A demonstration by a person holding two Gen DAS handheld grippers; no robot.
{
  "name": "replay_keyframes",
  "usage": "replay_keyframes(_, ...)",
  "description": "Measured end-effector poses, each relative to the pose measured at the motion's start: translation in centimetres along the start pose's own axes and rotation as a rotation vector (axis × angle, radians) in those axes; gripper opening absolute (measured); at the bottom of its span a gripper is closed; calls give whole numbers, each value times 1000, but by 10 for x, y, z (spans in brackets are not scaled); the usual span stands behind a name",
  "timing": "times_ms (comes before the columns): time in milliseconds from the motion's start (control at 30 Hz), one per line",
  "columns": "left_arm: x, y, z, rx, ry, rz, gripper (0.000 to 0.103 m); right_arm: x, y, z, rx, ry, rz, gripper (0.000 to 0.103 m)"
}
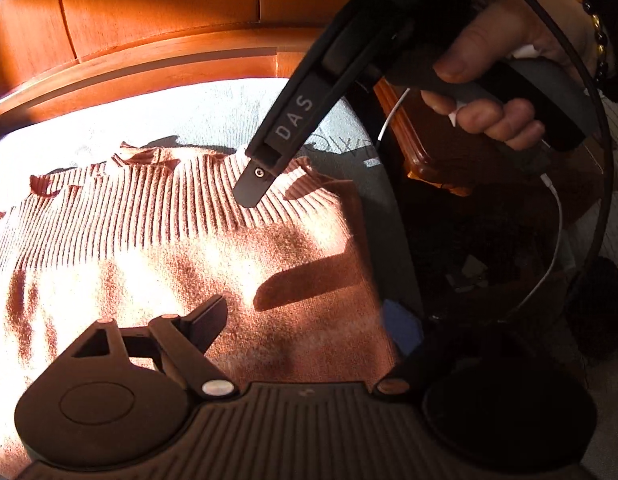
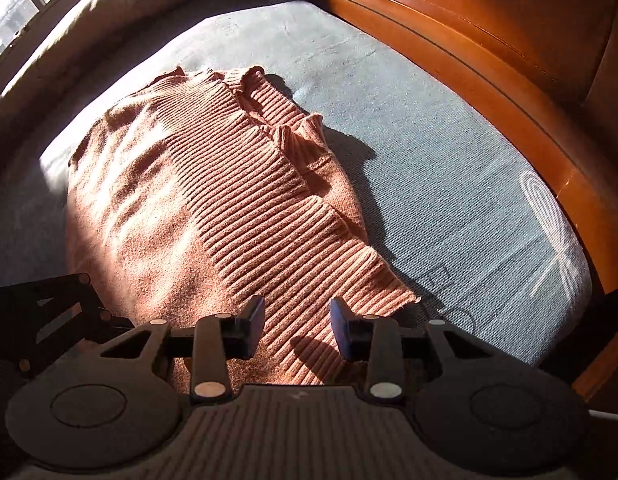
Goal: Fold clothes
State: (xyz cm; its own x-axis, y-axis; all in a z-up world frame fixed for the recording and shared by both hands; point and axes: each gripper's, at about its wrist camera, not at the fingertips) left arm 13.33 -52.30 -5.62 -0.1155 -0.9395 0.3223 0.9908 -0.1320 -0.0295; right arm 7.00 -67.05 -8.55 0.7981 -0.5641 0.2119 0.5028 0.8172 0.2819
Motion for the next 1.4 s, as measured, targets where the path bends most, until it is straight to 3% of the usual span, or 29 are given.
replay_keyframes(200,-12,25,7,54,3,69,85,38,11,-2,82,-34,68,40)
replay_keyframes(300,-2,45,-3,59,-17,92,85,56,19,-24,96,12,129,40)
replay_keyframes(400,4,53,-12,41,-3,126,85,59,17,-38,60,46,155,37)
replay_keyframes(633,11,60,-24,-6,52,216,86,75,10,-17,8,63,191,39)
replay_keyframes(900,-20,93,-1,81,70,433,86,91,9,-3,100,59,133,47)
replay_keyframes(1100,-50,130,9,98,23,645,86,88,47,-26,174,87,186,47)
replay_keyframes(1267,-59,150,-1,81,0,724,86,93,64,-51,129,143,221,47)
replay_keyframes(1400,-72,161,8,97,-31,746,86,109,74,-42,111,138,268,48)
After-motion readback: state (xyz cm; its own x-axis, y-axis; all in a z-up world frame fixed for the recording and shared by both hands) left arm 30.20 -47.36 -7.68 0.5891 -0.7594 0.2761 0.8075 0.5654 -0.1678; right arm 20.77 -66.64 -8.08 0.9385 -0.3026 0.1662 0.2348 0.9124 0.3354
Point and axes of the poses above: each gripper's, at about its wrist camera, not at the fingertips, and z roughly against the way its jaws point, y to its left, x to its top, and after that the axes turned 12 degrees about y, right-handed
